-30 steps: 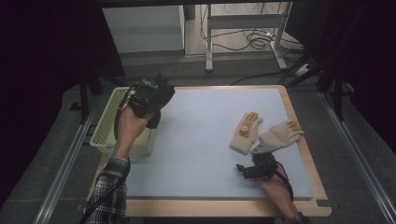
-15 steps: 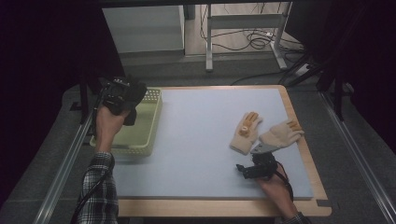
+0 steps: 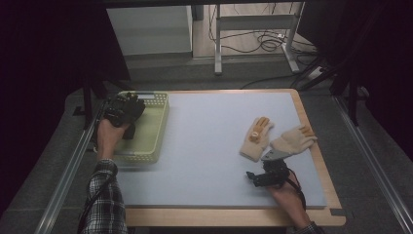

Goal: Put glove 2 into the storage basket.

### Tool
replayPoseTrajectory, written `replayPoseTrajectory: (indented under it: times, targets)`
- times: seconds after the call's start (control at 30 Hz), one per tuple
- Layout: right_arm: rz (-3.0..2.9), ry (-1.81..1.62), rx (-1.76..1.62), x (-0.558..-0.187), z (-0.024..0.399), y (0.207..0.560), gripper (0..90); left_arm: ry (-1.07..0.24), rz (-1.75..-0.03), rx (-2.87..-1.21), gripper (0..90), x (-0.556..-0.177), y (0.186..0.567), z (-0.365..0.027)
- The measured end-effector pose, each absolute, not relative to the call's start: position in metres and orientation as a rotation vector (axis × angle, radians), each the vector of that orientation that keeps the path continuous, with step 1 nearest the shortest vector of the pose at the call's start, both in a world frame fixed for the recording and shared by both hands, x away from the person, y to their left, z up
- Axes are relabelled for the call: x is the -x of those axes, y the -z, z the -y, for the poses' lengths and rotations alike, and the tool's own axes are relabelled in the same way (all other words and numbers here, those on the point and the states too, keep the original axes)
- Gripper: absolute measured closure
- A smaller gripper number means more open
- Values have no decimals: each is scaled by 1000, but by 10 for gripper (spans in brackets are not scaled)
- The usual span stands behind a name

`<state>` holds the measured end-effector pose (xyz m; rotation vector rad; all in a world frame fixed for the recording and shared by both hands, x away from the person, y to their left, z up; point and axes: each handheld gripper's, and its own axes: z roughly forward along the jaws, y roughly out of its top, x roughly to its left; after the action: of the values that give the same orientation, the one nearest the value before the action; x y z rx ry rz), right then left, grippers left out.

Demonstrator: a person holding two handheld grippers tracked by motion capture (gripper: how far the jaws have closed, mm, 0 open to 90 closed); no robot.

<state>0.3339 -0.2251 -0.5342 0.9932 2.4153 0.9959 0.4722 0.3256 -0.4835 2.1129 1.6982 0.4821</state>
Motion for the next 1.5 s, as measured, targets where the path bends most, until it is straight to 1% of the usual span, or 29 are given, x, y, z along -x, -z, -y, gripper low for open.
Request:
replayPoseTrajectory:
  times: [0.2,0.33,0.37,0.4,0.5,0.53,0.57,0.63,0.67,0.7,0.73,0.77,0.83,0.87,1.23,1.4,1.5]
  targets:
    - [-2415,-997,-994,-334,225,534,118,-425,-1736,-2149,582,-481,498,-331]
    - [-2415,-997,-993,-334,225,534,118,-397,-1740,-2238,561,-487,506,-326]
    - [-2415,-997,-993,-334,225,534,118,-397,-1740,-2238,563,-487,506,-326]
    - [-2415,-997,-993,-334,225,534,118,-365,-1717,-2277,565,-488,509,-324]
    - [-2415,-998,-993,-334,225,534,118,-386,-1729,-2267,563,-488,509,-326]
    - [-2415,-997,-993,-334,225,534,118,-405,-1747,-2266,543,-488,509,-327]
    - [-2415,-997,-993,-334,225,534,118,-446,-1767,-2273,436,-487,510,-329]
    - [-2415,-997,-993,-334,225,534,118,-436,-1745,-2265,387,-485,510,-330]
    - [-2415,-998,-993,-334,225,534,118,-427,-1736,-2263,347,-485,509,-329]
    - [-2415,-997,-993,-334,225,534,118,-435,-1728,-2265,288,-484,508,-327]
    - [-2415,-997,-993,-334,225,534,118,-452,-1727,-2261,201,-483,508,-325]
    - [-2415,-997,-993,-334,225,534,118,-452,-1727,-2261,149,-483,508,-325]
    - [-2415,-997,-993,-334,225,534,118,-429,-1720,-2235,134,-481,503,-326]
    - [-2415,-996,-993,-334,225,534,118,-421,-1709,-2192,89,-478,497,-328]
    - [-2415,-996,-993,-334,225,534,118,-422,-1604,-2076,40,-458,471,-333]
    - [-2415,-996,-993,-334,225,534,118,-447,-1581,-2060,0,-452,466,-329]
    - [-2415,-996,-994,-334,225,534,118,-451,-1558,-2059,0,-450,463,-326]
